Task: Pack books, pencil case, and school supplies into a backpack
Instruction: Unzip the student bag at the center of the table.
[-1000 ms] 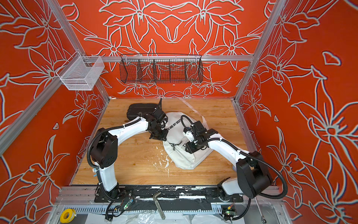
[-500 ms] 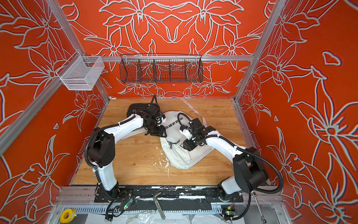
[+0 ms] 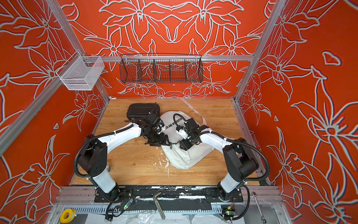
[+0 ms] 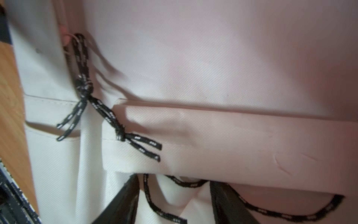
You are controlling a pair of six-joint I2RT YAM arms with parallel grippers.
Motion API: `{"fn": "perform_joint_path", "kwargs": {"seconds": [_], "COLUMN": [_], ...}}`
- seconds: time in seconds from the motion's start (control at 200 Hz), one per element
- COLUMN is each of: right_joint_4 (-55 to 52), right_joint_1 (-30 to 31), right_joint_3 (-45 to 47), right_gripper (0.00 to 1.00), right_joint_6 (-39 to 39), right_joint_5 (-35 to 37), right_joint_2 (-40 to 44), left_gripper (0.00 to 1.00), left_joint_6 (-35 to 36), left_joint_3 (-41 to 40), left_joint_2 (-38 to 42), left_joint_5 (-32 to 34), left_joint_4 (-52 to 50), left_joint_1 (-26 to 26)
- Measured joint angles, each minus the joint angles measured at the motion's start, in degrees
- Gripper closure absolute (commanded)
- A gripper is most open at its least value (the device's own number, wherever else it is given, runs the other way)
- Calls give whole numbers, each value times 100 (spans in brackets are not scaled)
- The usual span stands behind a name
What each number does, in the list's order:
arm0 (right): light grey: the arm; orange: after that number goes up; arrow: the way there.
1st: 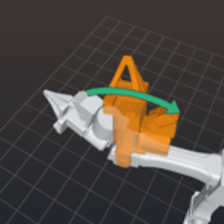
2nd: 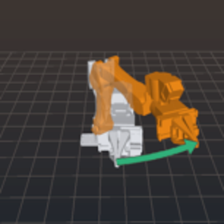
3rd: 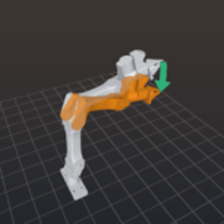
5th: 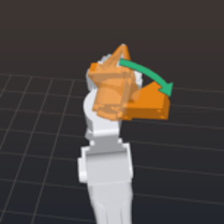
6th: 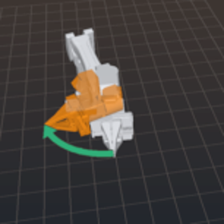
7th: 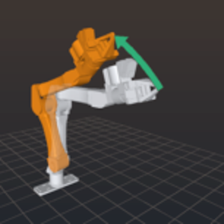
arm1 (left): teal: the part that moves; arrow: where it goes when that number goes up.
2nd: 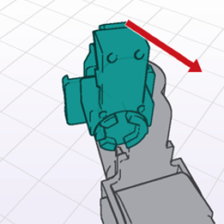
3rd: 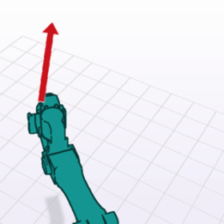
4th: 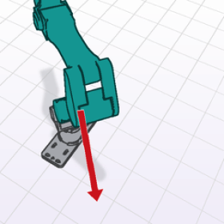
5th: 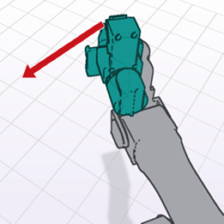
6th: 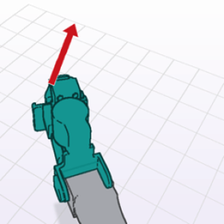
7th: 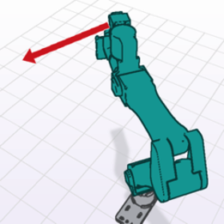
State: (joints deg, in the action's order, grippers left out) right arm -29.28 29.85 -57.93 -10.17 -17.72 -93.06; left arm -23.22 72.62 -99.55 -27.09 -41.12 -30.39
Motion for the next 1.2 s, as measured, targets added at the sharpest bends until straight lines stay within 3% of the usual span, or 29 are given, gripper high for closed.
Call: {"fn": "perform_joint_path", "kwargs": {"seconds": [0.12,0.22,0.305,0.435,0.786,1.201], "right_joint_4": [37,68,68,-33,-245,-326], "right_joint_1": [59,94,131,164,179,210], "right_joint_3": [-7,-9,-11,-33,-55,-94], "right_gripper": [67,83,92,93,100,100], "right_joint_6": [-28,-31,-20,-9,42,142], "right_joint_5": [232,323,372,446,555,629], "right_joint_2": [-72,-68,-61,-20,404,501], "left_gripper": [31,45,63,100,100,100], "left_joint_6": [-76,-125,-87,-26,125,704], "left_joint_3": [118,262,372,435,249,-20], "left_joint_2": [-249,-411,-505,-597,-516,-57], "left_joint_5": [140,212,258,328,498,529], "left_joint_4": [-28,-61,-107,-210,-219,-538], "left_joint_1": [2,7,7,17,44,382]}}
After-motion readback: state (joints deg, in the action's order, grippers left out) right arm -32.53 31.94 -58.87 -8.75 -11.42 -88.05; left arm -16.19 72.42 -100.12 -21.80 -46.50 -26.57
